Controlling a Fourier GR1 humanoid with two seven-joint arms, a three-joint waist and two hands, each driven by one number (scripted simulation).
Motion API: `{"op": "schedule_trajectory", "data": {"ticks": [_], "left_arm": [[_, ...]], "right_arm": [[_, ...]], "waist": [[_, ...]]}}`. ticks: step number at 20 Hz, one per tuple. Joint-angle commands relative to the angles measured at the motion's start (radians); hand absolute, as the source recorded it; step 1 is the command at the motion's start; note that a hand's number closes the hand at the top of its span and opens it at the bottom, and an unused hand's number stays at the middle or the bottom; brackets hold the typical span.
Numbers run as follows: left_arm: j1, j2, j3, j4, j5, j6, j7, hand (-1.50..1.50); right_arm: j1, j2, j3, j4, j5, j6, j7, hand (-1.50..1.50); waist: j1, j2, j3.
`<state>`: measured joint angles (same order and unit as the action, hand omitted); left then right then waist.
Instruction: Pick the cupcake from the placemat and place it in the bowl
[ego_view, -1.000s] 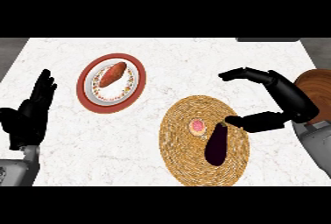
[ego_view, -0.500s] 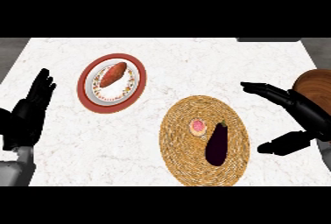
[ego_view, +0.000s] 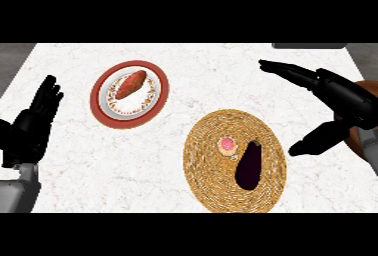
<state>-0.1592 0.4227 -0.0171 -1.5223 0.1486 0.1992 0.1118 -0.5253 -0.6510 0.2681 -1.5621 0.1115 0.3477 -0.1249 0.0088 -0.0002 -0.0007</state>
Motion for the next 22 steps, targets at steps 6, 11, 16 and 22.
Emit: {"op": "schedule_trajectory", "data": {"ticks": [6,11,16,22], "left_arm": [[-0.02,-0.045,-0.025,0.026,-0.035,0.005,-0.013,0.0],[-0.066,-0.042,0.01,0.07,-0.036,0.002,0.006,0.0],[0.046,-0.053,-0.005,-0.038,-0.048,-0.009,-0.018,0.0],[0.026,-0.063,0.015,-0.024,-0.062,-0.01,0.001,0.0]], "right_arm": [[-0.266,0.058,0.177,0.088,0.138,0.22,0.221,-1.5],[-0.281,0.134,0.237,0.12,0.167,0.33,0.284,-1.5],[-0.287,0.166,0.299,0.272,0.26,0.382,0.171,-1.5],[-0.264,0.207,0.354,0.274,0.355,0.456,0.23,-1.5]], "waist": [[0.012,0.004,-0.001],[-0.006,0.002,0.0],[0.011,0.003,0.001],[-0.006,0.0,0.001]]}}
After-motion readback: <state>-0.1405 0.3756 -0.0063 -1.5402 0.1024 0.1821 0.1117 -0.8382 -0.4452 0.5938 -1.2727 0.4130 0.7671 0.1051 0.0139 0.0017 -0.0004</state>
